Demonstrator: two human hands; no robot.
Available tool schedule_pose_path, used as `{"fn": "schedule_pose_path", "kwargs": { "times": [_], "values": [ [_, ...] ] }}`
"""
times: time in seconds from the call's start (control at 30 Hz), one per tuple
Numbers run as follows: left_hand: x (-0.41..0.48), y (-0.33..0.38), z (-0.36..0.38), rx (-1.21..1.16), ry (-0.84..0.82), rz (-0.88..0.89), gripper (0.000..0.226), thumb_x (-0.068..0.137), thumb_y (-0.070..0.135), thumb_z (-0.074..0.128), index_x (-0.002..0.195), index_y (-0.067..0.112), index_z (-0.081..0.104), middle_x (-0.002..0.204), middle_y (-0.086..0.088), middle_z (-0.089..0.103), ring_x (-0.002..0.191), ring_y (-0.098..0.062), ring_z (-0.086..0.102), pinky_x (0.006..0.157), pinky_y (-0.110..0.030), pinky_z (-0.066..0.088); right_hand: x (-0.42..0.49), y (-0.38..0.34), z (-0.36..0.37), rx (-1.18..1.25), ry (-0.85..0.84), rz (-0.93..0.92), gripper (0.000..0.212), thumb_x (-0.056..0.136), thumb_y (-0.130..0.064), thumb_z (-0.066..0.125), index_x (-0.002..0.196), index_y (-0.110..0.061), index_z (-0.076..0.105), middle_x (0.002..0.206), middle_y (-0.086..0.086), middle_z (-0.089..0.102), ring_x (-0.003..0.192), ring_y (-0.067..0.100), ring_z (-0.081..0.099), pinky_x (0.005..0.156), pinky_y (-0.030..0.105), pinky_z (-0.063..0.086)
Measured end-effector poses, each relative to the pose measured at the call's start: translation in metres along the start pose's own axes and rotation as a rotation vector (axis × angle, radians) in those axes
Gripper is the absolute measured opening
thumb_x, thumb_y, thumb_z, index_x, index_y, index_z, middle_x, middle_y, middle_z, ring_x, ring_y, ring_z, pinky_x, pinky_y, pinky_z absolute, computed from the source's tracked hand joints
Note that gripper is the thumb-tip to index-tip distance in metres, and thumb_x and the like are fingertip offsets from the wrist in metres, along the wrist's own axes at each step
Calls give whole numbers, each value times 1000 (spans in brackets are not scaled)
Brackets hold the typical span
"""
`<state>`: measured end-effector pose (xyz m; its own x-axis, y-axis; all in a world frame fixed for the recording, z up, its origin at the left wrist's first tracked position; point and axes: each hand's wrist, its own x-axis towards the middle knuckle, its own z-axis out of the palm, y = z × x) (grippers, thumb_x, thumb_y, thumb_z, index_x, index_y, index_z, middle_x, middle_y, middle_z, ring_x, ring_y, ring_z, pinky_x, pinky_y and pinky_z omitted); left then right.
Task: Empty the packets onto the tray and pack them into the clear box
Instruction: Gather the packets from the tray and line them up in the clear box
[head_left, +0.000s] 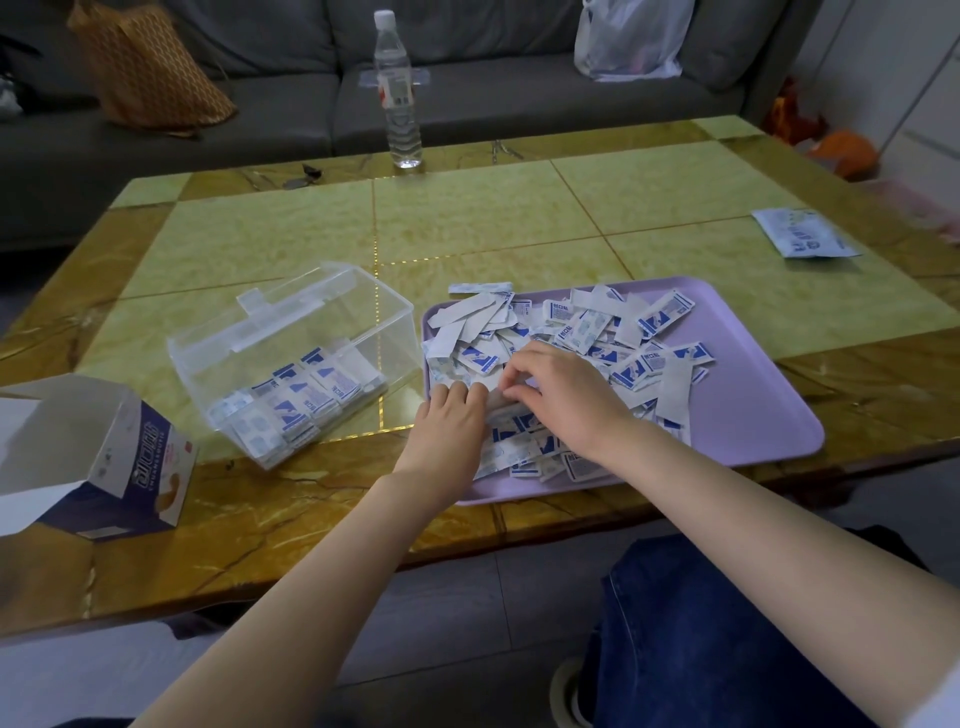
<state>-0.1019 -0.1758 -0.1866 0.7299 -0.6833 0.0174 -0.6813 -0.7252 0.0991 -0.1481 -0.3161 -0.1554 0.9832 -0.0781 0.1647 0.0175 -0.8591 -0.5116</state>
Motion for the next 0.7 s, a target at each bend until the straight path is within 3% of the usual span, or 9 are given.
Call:
{"fn": "schedule_pose_path", "kwargs": {
  "times": [0.13,0.23,0.33,0.4,0.5,0.63,0.7],
  "values": [
    [2,-1,0,-27,2,-14,29,97,14,41,124,12,33,125,-5,41,111,-23,37,94,-30,33,0,4,2,-41,-80,58,13,94,-16,53,106,-15,57,106,0,61,94,19,60,81,34,51],
    [2,-1,-1,-51,9,-20,25,99,17,37,124,12,34,123,-5,42,110,-23,38,93,-30,33,-5,4,7,34,-100,89,39,96,-20,50,130,-12,33,129,7,51,110,22,56,91,37,48],
    [2,-1,0,-54,21,-21,25,99,15,38,123,12,36,121,-5,43,109,-24,39,91,-30,33,-12,3,15,91,-167,96,55,94,-11,51,141,-13,24,141,10,39,124,21,46,101,31,40],
    [2,0,1,-52,21,-14,26,97,11,39,123,12,38,120,-6,44,108,-24,39,90,-30,33,-16,2,20,142,-202,95,57,93,-1,48,143,-14,24,142,9,37,124,21,44,101,30,41],
    [2,3,1,-61,12,15,26,97,8,38,122,10,39,119,-8,45,106,-24,40,90,-29,32,-15,-2,25,171,-108,67,49,93,0,45,139,-14,33,140,6,41,127,18,42,100,28,40],
    [0,0,-2,-116,43,5,21,98,10,37,119,9,40,117,-8,46,104,-24,43,88,-30,35,-13,-1,22,4,47,-32,44,90,3,49,131,-13,46,131,6,48,117,22,50,92,30,45],
    [-2,-1,-1,-128,48,4,23,98,12,37,121,9,40,119,-8,47,106,-24,43,89,-31,36,-14,0,20,-98,48,-92,47,89,7,49,132,-11,50,135,6,48,123,22,46,101,32,41]
  ]
}}
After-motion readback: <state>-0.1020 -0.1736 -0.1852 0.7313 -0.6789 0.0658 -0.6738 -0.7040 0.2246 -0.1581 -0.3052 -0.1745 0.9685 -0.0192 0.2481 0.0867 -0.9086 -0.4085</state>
